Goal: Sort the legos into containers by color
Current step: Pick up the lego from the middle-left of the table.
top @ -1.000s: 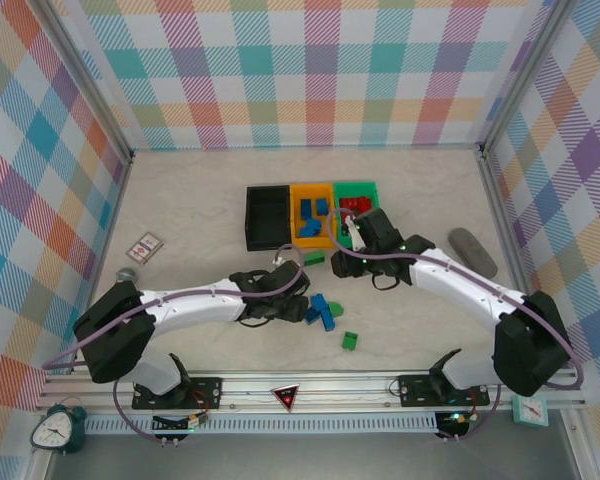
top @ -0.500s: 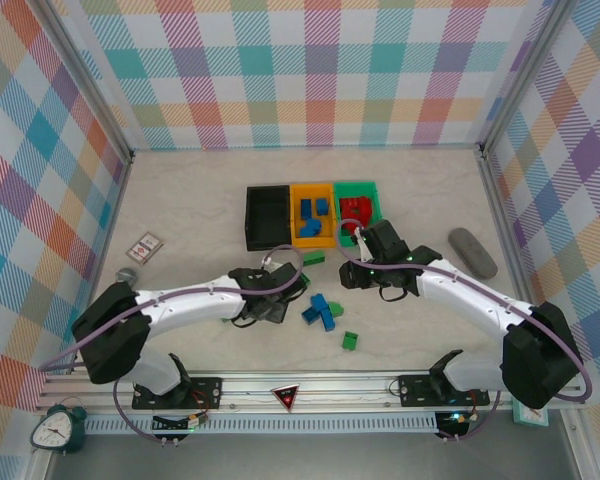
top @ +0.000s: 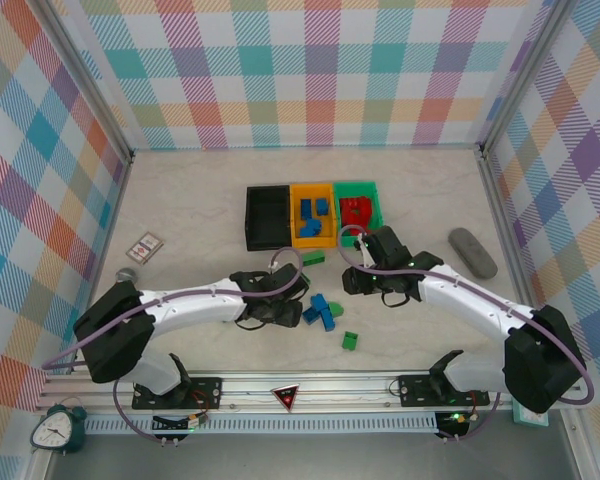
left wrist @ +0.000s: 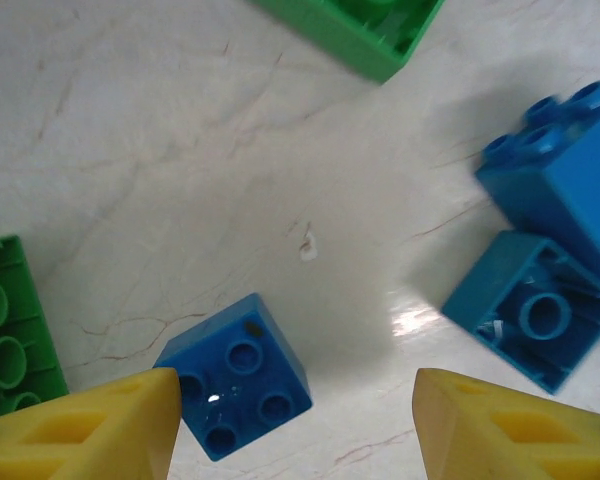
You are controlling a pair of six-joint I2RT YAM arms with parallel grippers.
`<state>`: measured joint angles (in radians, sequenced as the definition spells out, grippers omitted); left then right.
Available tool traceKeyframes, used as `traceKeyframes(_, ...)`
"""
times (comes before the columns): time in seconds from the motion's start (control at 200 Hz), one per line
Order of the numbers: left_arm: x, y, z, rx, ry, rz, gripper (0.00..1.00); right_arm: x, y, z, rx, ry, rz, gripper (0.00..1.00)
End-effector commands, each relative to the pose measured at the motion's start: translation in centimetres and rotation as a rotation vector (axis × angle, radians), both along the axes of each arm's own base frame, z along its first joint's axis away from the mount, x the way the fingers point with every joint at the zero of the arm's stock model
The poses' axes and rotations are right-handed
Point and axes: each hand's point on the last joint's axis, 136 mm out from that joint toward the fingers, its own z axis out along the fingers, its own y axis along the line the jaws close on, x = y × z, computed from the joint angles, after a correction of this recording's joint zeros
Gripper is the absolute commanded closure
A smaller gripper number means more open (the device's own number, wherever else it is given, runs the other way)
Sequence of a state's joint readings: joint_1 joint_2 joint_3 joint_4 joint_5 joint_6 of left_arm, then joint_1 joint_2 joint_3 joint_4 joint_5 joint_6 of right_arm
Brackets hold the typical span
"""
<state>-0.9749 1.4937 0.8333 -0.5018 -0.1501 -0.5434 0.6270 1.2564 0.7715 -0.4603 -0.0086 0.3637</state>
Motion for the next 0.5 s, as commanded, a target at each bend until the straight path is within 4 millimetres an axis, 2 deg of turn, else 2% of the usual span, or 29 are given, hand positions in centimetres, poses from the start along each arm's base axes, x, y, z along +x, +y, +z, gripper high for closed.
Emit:
traceKeyframes(0.0, -1.2, 0.5, -1.8, 0.046, 0.062, 0.007, 0.38, -0.2, 0.0, 0.2, 0.021, -0.008, -0.015, 0.49)
traceKeyframes(0.13, -1.3, 0.6, -3.0, 0.075, 0.085, 0.013, 0.41, -0.2, 0.0, 0.2, 0.024, -0.007, -0.013, 0.49)
traceKeyframes(0.275, -1.0, 0.4, -3.1, 0.080, 0.077, 0.018, 0.44, -0.2, 0.0, 0.1, 0.020, -0.006, -0.015, 0.49)
traceKeyframes(0.4, -0.6, 1.1, -2.2, 0.112, 0.037, 0.030, 0.39, -0.3, -0.1, -0.1, 0.019, -0.006, -0.016, 0.49)
traceKeyframes(0.495, -0.3, 0.4, -0.7, 0.079, -0.011, 0.007, 0.37, -0.3, -0.1, -0.3, 0.020, -0.004, -0.019, 0.49)
